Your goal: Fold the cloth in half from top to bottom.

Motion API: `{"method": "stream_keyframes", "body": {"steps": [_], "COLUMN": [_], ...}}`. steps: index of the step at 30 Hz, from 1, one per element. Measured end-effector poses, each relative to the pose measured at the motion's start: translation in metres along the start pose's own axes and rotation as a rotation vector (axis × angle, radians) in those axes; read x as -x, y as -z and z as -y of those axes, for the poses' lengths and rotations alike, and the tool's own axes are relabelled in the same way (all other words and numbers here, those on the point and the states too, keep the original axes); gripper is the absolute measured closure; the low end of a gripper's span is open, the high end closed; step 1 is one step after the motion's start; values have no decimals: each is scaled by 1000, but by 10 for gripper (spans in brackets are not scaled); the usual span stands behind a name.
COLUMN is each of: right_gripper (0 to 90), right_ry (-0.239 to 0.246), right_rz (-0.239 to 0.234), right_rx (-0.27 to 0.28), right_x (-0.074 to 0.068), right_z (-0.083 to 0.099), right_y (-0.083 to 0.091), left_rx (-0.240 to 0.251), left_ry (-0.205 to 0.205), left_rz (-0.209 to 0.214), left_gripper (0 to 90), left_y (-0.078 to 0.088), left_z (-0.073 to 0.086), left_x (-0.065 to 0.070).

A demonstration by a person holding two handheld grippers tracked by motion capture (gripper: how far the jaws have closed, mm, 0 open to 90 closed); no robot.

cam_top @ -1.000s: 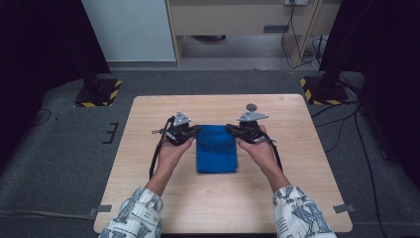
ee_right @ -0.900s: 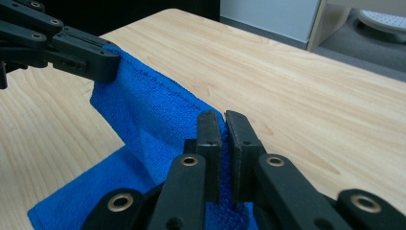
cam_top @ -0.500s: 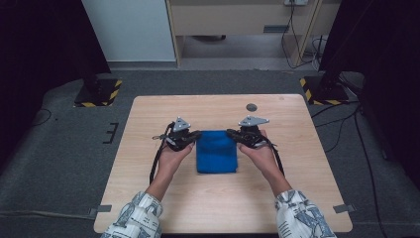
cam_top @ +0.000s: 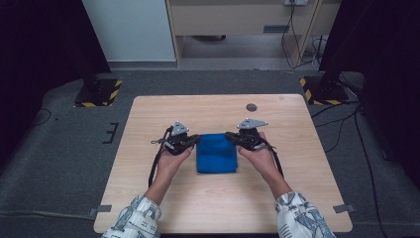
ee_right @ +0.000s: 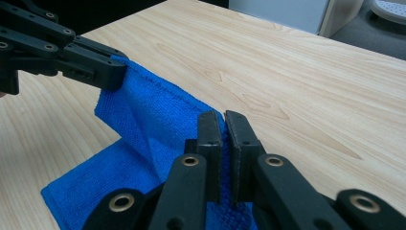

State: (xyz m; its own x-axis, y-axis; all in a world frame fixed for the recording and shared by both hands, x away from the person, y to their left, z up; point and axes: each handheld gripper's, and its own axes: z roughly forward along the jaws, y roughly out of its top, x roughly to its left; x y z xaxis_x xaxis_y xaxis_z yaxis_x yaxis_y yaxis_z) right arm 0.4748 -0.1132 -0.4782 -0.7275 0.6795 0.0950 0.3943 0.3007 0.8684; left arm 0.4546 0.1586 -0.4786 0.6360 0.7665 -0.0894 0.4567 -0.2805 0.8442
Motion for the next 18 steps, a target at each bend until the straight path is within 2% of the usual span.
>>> {"method": "stream_keyframes", "body": {"steps": [7, 8, 9, 10, 11, 12, 13, 18], "right_gripper": [860, 860, 861, 861, 861, 861, 861, 861], "right_ry": [3, 6, 6, 6, 5, 4, 1, 6], "right_rz": [-6, -8, -8, -8, -9, -9, -9, -15], "right_rx": [-1, -3, -3, -3, -3, -3, -5, -13], "right_x": [-2, -2, -2, -2, -2, -2, -2, -3], "right_z": [4, 4, 4, 4, 4, 4, 4, 5], "right_y": [2, 2, 2, 2, 2, 1, 1, -1], "left_rx": [-3, -5, -14, -14, -10, -6, -1, 12], "left_ry": [20, 18, 24, 24, 30, 33, 41, 63], "left_rz": [4, 2, -5, -5, -7, -6, -5, 12], "left_gripper": [782, 736, 604, 551, 551, 490, 387, 272], "left_y": [0, -1, -2, -2, -2, -2, -2, 2], "left_z": [6, 7, 8, 8, 9, 10, 11, 10], "left_x": [2, 3, 2, 2, 2, 3, 3, 4]}}
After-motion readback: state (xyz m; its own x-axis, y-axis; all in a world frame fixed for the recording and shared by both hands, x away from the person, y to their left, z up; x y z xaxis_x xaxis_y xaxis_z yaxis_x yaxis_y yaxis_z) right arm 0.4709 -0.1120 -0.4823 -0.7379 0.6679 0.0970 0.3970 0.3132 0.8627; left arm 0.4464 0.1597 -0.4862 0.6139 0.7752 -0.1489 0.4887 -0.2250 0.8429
